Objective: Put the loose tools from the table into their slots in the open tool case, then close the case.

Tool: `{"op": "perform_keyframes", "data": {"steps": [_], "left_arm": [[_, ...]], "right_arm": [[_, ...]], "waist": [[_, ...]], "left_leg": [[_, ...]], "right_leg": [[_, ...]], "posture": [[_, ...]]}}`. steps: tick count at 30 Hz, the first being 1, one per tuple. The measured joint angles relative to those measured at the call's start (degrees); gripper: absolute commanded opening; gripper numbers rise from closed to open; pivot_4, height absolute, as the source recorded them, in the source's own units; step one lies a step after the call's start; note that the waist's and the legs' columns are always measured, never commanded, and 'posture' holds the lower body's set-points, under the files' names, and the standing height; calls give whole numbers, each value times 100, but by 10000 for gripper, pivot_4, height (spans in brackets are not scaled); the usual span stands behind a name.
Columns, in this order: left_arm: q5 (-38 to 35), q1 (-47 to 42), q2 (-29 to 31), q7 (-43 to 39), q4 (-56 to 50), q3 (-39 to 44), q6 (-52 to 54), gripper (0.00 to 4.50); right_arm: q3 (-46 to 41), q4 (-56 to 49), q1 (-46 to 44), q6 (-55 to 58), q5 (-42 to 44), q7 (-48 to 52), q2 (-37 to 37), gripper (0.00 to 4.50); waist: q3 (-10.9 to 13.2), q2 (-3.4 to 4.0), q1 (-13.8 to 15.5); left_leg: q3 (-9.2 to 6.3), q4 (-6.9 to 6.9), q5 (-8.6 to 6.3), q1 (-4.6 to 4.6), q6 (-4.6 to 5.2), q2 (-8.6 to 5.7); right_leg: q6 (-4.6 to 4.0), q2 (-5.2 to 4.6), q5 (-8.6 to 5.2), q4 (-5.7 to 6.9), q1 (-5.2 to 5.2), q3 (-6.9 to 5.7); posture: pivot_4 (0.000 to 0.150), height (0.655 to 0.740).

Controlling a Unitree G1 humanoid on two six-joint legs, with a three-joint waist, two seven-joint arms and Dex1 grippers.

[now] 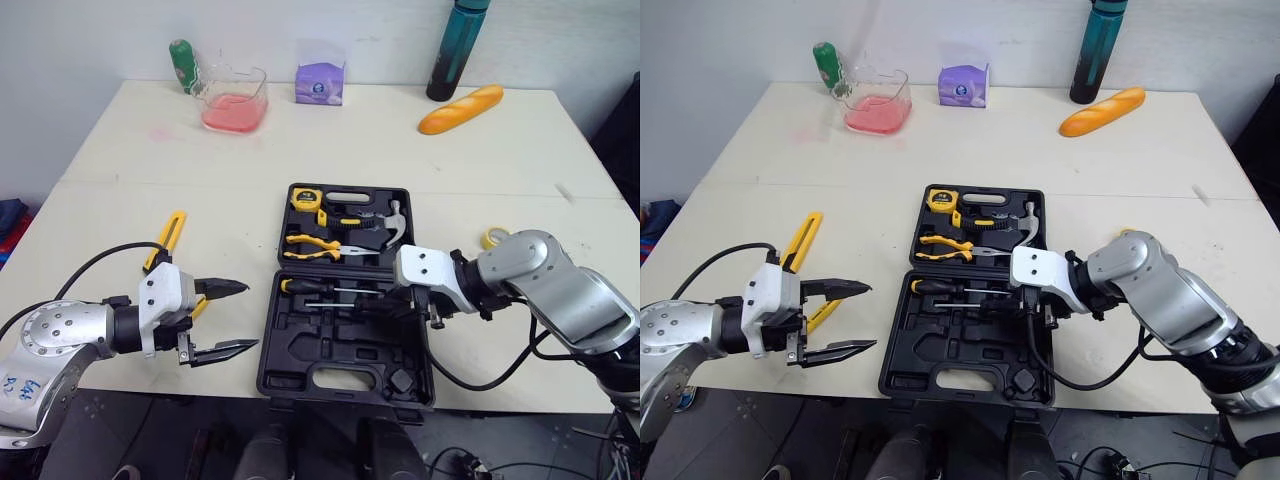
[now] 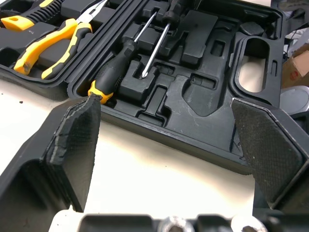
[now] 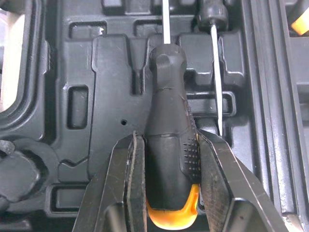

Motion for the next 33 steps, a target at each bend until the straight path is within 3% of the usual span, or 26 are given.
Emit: {"op": "perform_keyframes", "data": {"steps": [19,26,33], "left_arm": [[0,-4,0,56,-30,-4,66,45000],[-1,-5,1,57,-31,-4,120,45000],[-1,-3,1,54,-32,-4,126,45000]], "right_arm": [[98,-101,46,318,-64,-130,109,10454],[188,-109,34,215,-166,-161,148,43709],[-93,-55,17,127,47,140,-9,44508]], "waist": [[0,0,-4],[0,-1,-3],[0,-1,-2]], "left_leg": [[0,1,0,2,0,1],[0,2,0,4,0,1],[0,1,0,2,0,1]], "right_leg": [[0,1,0,3,0,1],[0,1,0,4,2,1],[0,1,0,3,1,0]], "posture": [[1500,7400],[1500,7400],[1500,7400]]}}
